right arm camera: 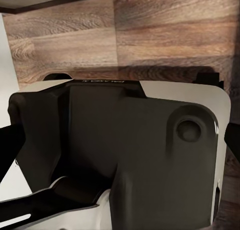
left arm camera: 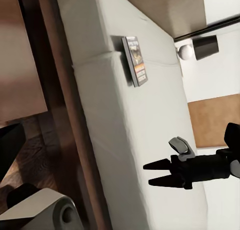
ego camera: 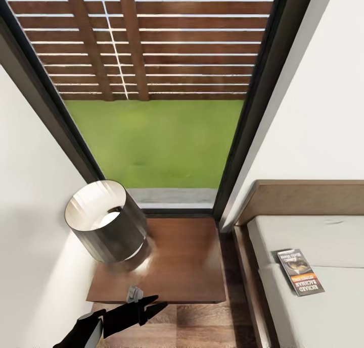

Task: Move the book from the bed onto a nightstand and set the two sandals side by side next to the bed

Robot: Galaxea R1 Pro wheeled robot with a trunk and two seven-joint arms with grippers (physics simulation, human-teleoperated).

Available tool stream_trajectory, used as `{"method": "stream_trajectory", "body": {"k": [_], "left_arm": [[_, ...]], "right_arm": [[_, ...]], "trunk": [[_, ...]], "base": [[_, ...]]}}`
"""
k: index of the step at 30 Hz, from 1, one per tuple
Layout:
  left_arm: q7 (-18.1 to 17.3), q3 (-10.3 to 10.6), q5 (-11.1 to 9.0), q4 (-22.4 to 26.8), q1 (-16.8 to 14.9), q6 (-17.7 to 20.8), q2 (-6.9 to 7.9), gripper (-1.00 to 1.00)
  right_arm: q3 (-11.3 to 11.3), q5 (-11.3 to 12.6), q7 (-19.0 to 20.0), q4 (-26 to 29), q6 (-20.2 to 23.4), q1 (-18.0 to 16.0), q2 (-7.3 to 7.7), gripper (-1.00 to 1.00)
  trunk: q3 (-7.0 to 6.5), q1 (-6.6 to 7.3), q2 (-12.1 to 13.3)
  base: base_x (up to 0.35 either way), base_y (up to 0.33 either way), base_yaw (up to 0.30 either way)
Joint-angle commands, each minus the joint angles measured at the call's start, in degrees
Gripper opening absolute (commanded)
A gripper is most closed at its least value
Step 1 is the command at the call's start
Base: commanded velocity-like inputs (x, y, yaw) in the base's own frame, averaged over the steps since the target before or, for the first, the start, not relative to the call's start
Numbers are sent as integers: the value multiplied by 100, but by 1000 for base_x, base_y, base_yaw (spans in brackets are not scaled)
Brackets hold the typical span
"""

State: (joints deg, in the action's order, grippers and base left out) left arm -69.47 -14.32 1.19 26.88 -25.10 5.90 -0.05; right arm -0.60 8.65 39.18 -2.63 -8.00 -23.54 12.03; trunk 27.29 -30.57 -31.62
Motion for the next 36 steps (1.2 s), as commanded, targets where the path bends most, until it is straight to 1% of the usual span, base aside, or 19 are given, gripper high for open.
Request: {"method": "stream_trajectory", "body": {"k": [1,17,21,23,25,27,30,31,32,34,35,36], "left_arm": [[-32,-27,13,2,-3,60,-3,100],[-22,-27,13,2,-3,54,-4,100],[-37,-27,11,2,-3,58,-3,100],[-39,-27,12,2,-3,60,-3,100],[-37,-27,12,2,-3,60,-5,100],[-34,-23,12,2,-3,59,-9,100],[-28,-20,12,2,-3,58,-9,100],[-27,-19,12,2,-3,58,-8,100],[-25,-20,12,2,-3,55,-10,100],[-24,-20,12,2,-3,58,-8,100],[-24,-19,12,2,-3,57,-9,100],[-24,-19,12,2,-3,55,-10,100]], "right_arm": [[-10,41,28,-27,-31,-10,1,100],[-8,41,58,-3,-37,-10,5,100],[35,48,95,71,-10,-10,59,100],[45,49,102,236,36,-10,135,100],[47,49,104,351,48,-10,160,100],[49,49,106,569,65,-10,181,100],[51,49,111,1049,154,-10,202,100],[51,49,110,1305,257,-10,205,100],[51,49,109,1581,427,-10,208,100],[51,49,113,2149,908,-10,210,100],[51,49,114,2297,1034,-10,211,100],[51,51,114,2599,1263,-10,211,100]], "trunk": [[11,-2,-7],[20,-2,-7],[20,-2,-7],[20,-2,-7],[20,-2,-7],[20,-2,-7],[20,-2,-7],[20,-2,-7],[20,-2,-7],[20,-2,-7],[20,-2,-7],[20,-2,-7]], "base": [[0,0,0],[0,0,0],[0,0,0],[0,0,0],[0,0,0],[0,0,0],[0,0,0],[0,0,0],[0,0,0],[0,0,0],[0,0,0],[0,0,0]]}}
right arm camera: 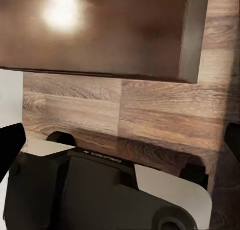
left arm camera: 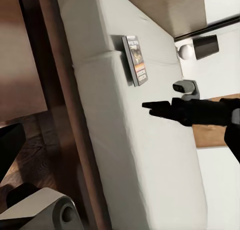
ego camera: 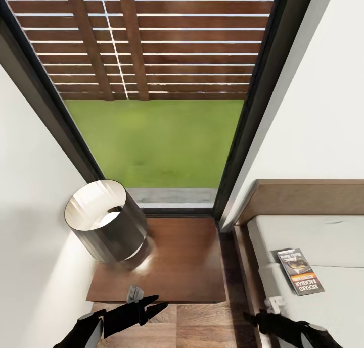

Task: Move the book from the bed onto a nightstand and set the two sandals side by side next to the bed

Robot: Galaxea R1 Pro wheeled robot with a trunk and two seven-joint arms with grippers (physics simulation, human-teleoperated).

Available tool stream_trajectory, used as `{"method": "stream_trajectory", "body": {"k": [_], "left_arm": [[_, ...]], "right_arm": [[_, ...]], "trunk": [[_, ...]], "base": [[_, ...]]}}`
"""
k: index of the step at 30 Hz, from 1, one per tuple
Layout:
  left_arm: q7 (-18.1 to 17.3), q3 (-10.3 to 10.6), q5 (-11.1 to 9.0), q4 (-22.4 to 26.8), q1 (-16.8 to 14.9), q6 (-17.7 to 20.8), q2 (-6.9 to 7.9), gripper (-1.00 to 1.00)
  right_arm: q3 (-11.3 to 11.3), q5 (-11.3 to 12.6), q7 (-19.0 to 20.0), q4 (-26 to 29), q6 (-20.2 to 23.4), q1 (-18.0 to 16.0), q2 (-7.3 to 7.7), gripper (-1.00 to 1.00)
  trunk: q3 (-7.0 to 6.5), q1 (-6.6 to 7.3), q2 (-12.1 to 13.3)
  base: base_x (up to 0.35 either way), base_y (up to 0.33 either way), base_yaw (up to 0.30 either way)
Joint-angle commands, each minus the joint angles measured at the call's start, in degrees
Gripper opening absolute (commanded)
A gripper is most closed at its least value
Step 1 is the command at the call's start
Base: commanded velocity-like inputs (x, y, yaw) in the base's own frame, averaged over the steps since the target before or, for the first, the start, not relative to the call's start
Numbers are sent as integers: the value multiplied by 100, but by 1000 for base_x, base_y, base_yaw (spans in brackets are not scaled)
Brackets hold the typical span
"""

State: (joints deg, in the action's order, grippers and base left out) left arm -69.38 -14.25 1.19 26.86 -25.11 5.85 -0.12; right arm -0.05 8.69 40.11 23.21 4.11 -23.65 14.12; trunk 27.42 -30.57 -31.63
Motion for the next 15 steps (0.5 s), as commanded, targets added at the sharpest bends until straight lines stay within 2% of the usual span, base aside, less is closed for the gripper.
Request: {"method": "stream_trajectory", "body": {"k": [1,2,5,10,11,13,15], "left_arm": [[-32,-26,13,3,-3,62,-4,100],[-32,-26,13,3,-3,61,-4,100],[-32,-26,13,3,-3,59,-5,100],[-25,-30,13,3,-3,57,-2,100],[-24,-32,13,3,-3,57,-2,100],[-23,-33,13,3,-3,57,-1,100],[-23,-34,13,3,-3,57,0,100]], "right_arm": [[-4,48,22,165,153,0,2,100],[-4,50,23,449,327,0,3,100],[-4,55,23,818,556,0,3,100],[32,139,19,1547,1268,0,31,100],[79,175,17,1706,1440,0,98,100],[311,293,16,1930,1666,0,410,100],[484,384,15,1988,1729,0,597,100]], "trunk": [[7,-2,-7],[7,-2,-7],[7,-2,-7],[7,-2,-7],[7,-2,-7],[7,-2,-7],[7,-2,-7]], "base": [[0,0,0],[0,0,0],[0,0,0],[0,0,0],[0,0,0],[0,0,0],[0,0,0]]}}
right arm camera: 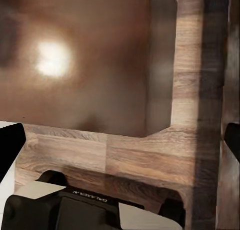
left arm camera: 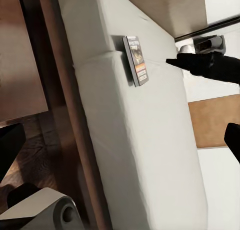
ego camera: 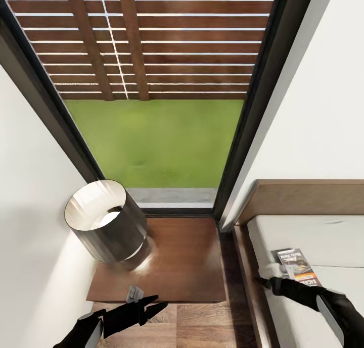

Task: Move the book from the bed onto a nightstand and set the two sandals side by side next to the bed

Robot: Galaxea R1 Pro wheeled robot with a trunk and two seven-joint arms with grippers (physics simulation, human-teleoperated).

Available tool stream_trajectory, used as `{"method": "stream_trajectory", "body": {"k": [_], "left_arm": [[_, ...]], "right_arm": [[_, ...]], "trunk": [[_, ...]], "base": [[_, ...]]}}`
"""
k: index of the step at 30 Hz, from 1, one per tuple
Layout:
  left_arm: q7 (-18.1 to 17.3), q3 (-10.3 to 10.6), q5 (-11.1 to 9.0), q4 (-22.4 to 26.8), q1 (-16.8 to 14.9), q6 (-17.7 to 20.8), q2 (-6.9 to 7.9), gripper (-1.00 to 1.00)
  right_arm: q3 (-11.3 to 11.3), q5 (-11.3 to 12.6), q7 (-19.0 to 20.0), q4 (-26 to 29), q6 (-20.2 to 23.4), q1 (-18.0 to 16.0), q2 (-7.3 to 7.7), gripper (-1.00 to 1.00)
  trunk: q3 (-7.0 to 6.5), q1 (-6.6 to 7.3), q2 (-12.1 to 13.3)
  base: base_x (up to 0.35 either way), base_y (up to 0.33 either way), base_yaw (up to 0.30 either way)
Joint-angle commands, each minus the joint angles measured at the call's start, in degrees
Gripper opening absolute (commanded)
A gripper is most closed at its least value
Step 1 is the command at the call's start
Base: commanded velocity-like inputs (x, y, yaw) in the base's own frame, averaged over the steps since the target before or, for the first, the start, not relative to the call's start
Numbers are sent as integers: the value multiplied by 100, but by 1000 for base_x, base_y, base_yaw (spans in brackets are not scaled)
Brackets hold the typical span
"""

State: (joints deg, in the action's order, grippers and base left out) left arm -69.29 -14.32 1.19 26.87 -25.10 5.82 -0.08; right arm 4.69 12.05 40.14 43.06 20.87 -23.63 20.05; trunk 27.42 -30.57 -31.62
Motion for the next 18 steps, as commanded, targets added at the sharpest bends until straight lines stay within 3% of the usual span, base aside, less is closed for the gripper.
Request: {"method": "stream_trajectory", "body": {"k": [1,3,7,13,17,18], "left_arm": [[-32,-27,13,2,-4,62,-3,100],[-32,-27,14,2,-4,60,-1,100],[-32,-27,15,2,-4,60,-1,100],[-30,-27,18,2,-4,60,-1,100],[47,-27,21,2,-4,60,-4,100],[93,-27,21,2,-4,60,-2,100]], "right_arm": [[106,103,12,24,74,-1,91,100],[551,385,12,84,145,-1,484,100],[800,516,-3,61,244,-1,852,100],[933,566,-52,35,298,-1,1059,100],[1004,558,-488,-229,309,-1,1114,100],[1019,553,-782,-336,311,-1,1126,100]], "trunk": [[7,-2,-7],[7,-2,-7],[7,-2,-7],[7,-2,-7],[7,-2,-7],[7,-2,-7]], "base": [[0,0,0],[0,0,0],[0,0,0],[0,0,0],[0,0,0],[0,0,0]]}}
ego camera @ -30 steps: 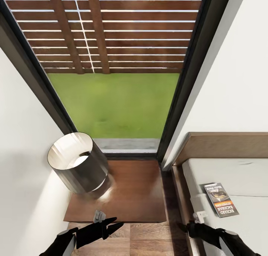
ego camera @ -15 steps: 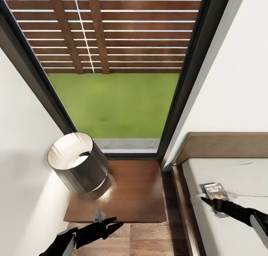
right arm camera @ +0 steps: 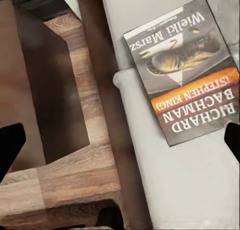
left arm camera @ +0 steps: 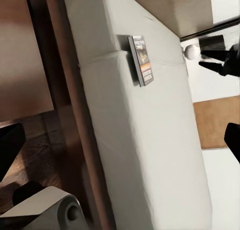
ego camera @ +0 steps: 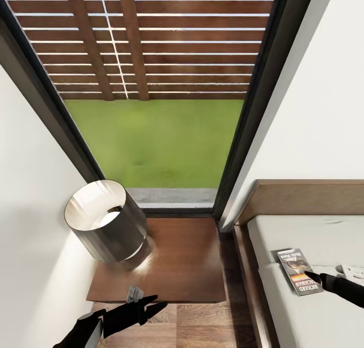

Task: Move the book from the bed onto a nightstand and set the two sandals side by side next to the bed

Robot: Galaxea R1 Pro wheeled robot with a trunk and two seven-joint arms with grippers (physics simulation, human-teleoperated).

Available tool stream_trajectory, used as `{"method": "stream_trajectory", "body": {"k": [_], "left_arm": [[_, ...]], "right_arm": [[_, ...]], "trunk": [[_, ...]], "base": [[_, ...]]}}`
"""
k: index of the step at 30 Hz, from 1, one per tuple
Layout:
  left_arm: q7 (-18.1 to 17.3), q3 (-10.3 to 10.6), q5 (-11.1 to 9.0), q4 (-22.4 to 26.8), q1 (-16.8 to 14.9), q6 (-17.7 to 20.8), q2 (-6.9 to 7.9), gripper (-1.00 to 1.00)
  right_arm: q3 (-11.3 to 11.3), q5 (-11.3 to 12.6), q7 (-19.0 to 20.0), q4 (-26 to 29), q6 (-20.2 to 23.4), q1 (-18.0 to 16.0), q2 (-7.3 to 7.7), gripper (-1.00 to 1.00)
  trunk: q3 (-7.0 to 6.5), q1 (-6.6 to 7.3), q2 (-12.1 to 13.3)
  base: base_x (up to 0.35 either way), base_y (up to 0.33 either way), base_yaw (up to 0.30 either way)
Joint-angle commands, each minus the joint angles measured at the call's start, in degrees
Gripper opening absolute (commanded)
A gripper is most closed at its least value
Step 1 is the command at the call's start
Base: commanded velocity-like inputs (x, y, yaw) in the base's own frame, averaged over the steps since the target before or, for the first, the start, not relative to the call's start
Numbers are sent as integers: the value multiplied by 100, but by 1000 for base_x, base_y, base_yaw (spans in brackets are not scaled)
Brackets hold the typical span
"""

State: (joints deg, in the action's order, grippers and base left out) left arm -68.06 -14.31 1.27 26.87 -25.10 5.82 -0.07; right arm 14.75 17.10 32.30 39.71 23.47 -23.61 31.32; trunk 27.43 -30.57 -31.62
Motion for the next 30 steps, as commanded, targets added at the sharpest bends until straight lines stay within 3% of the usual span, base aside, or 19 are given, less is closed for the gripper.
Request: {"method": "stream_trajectory", "body": {"k": [1,4,8,30], "left_arm": [[-17,-27,13,2,-3,60,-3,100],[20,-27,9,2,-3,60,-2,100],[29,-33,6,2,-3,60,-2,100],[31,-36,6,2,-3,60,-6,100]], "right_arm": [[16,46,-98,-25,51,-4,3,100],[22,36,-411,-86,52,-4,16,100],[18,32,-508,-39,53,-4,28,100],[10,4,-550,-16,44,-5,24,100]], "trunk": [[7,-2,-7],[7,-2,-7],[7,-2,-7],[7,-2,-7]], "base": [[0,0,0],[0,0,0],[0,0,0],[0,0,0]]}}
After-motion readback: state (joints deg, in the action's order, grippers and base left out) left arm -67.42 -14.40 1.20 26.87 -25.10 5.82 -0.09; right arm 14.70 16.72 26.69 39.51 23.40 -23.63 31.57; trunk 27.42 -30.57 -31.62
